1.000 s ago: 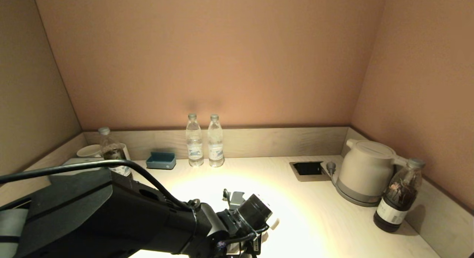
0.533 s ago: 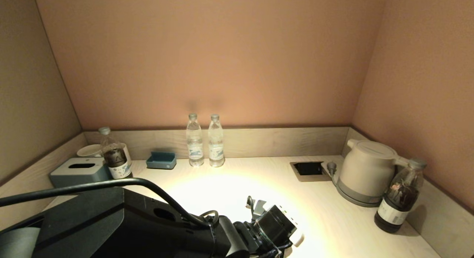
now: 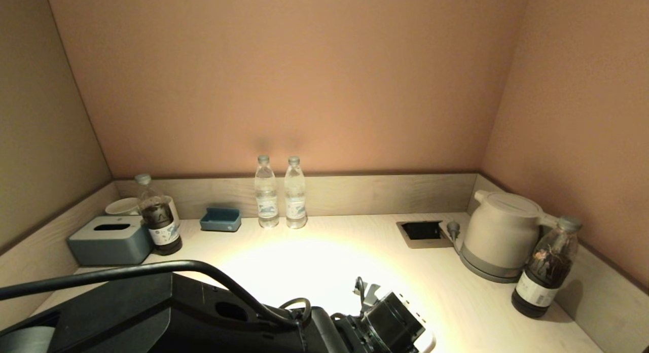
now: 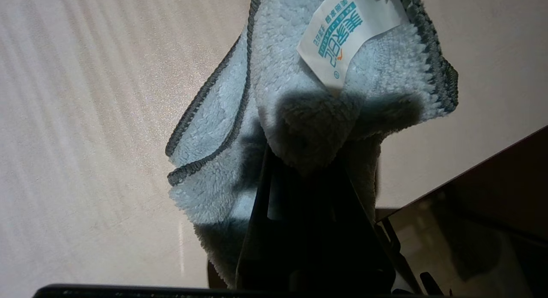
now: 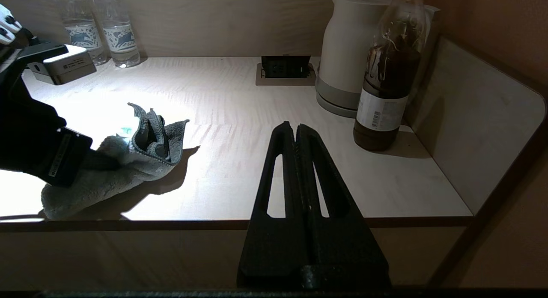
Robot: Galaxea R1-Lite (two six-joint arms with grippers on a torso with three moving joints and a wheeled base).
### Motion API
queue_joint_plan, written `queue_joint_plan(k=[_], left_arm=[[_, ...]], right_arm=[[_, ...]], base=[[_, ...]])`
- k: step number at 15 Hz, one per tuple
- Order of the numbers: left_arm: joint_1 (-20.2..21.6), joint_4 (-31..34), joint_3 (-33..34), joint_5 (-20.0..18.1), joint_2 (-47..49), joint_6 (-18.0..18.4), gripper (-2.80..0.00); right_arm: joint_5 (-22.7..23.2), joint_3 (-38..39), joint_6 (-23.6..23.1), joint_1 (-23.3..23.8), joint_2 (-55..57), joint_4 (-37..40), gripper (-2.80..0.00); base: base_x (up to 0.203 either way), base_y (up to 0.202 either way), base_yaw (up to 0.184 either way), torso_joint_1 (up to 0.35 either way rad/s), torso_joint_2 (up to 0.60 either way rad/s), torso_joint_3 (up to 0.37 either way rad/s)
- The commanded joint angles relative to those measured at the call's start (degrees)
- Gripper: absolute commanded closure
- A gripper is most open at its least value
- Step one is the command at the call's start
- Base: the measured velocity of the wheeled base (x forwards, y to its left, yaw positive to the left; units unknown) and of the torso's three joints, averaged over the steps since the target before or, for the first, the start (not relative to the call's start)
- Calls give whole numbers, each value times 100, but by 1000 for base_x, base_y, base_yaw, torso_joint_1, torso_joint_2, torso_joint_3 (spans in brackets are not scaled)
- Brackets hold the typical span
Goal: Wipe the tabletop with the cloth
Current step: Sweep the stains on the table
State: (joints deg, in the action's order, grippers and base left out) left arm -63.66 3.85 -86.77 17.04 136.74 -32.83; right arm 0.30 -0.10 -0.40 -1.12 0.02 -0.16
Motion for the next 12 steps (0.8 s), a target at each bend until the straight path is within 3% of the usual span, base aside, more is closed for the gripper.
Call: queue_joint_plan(k=[1, 9, 12], left_arm=[[11, 28, 72, 45, -25, -48, 0], [420, 523, 707, 126, -301, -541, 0], [872, 757, 1038, 349, -623, -782, 0]], right_arm=[[5, 1, -4, -2, 6, -2, 0], [-4, 10, -4, -2, 6, -2, 0], [-4, 10, -4, -2, 6, -2, 0]], base=[[0, 0, 0, 0, 0, 0], [0, 0, 0, 0, 0, 0], [0, 0, 0, 0, 0, 0]])
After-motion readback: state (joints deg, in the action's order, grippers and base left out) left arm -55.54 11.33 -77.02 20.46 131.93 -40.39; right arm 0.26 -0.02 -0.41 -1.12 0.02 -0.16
